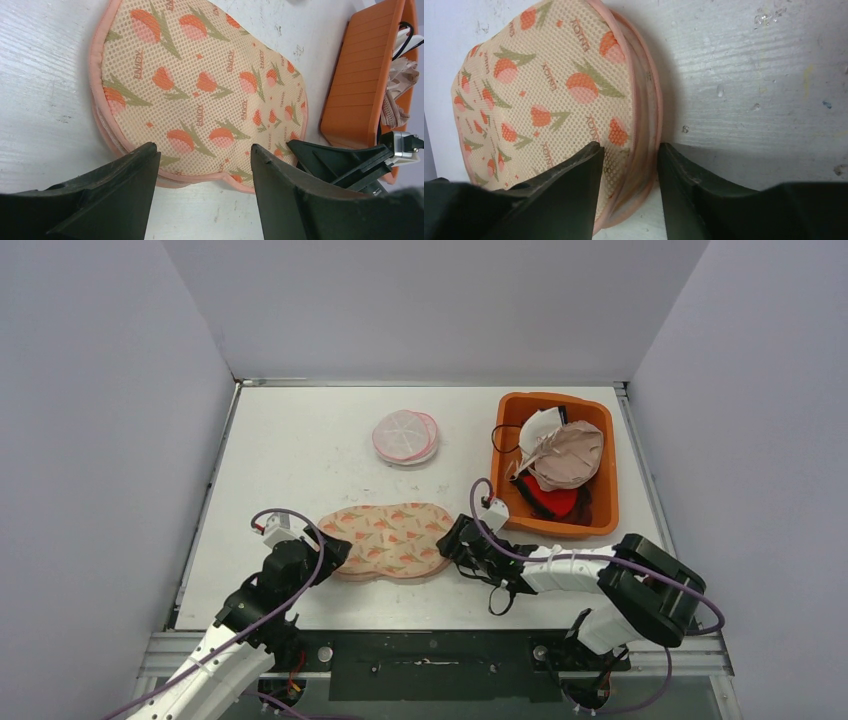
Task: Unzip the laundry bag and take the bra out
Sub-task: Move the laundry bag to the center of the board, then reset both arms
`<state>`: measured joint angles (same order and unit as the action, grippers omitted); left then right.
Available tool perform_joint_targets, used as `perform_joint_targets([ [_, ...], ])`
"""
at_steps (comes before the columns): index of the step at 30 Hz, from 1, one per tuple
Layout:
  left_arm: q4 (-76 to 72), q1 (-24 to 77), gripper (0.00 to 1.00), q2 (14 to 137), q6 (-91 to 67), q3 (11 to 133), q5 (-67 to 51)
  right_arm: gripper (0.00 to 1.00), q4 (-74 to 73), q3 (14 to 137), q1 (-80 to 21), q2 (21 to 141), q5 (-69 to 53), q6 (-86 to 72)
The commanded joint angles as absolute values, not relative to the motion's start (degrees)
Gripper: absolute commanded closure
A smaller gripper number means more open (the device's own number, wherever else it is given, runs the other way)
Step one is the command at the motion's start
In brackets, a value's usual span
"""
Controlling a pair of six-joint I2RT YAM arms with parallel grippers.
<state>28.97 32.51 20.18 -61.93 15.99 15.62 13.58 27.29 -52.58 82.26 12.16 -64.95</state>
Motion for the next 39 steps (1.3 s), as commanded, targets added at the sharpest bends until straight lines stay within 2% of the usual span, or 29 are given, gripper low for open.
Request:
perform_joint_targets([
  [1, 28.72, 32.19, 0.36, 19.6, -62.21, 18.11, 14.95, 0.63, 13.89, 28.39, -52.91, 84.73, 13.53, -67.46],
  [4, 28.65, 32.18, 0.36, 19.62, -62.05, 18.56, 15.02, 0.83, 13.53, 30.1, -52.91, 85.96, 15.32, -67.14],
  [8, 29.07, 32.17, 0.36, 20.73, -61.56, 20.12, 15.73, 0.91, 14.25, 32.09, -52.51, 88.44, 18.93, -66.74],
  [11, 29.82, 32.17, 0.36, 21.41, -61.0, 21.93, 16.53, 0.94, 15.45, 33.15, -51.14, 90.58, 20.13, -67.87],
  [20, 30.1, 32.17, 0.36, 20.49, -60.96, 22.16, 17.84, 0.95, 16.26, 37.63, -46.31, 94.93, 23.72, -68.93],
  [27, 30.45, 32.17, 0.36, 20.74, -60.17, 21.86, 18.63, 0.94, 16.7, 41.42, -42.56, 98.44, 20.92, -64.02],
  [29, 30.54, 32.17, 0.35, 20.74, -59.89, 21.88, 18.63, 0.87, 18.41, 41.44, -42.77, 97.62, 18.38, -59.99],
  [33, 29.93, 32.17, 0.33, 20.7, -59.39, 21.8, 18.72, 0.4, 22.5, 40.15, -44.25, 94.43, 13.11, -52.01],
  [35, 29.78, 32.17, 0.33, 20.74, -58.89, 21.92, 18.86, 0.22, 21.76, 40.1, -45.39, 92.34, 12.3, -48.12],
  [38, 30.62, 32.17, 0.31, 20.75, -58.01, 22.58, 19.43, 0.03, 20.01, 39.97, -47.39, 87.67, 11.95, -42.81],
  [39, 31.18, 32.17, 0.3, 20.67, -57.63, 22.99, 19.6, 0.03, 18.73, 40.13, -48.75, 85.52, 12.54, -40.73],
])
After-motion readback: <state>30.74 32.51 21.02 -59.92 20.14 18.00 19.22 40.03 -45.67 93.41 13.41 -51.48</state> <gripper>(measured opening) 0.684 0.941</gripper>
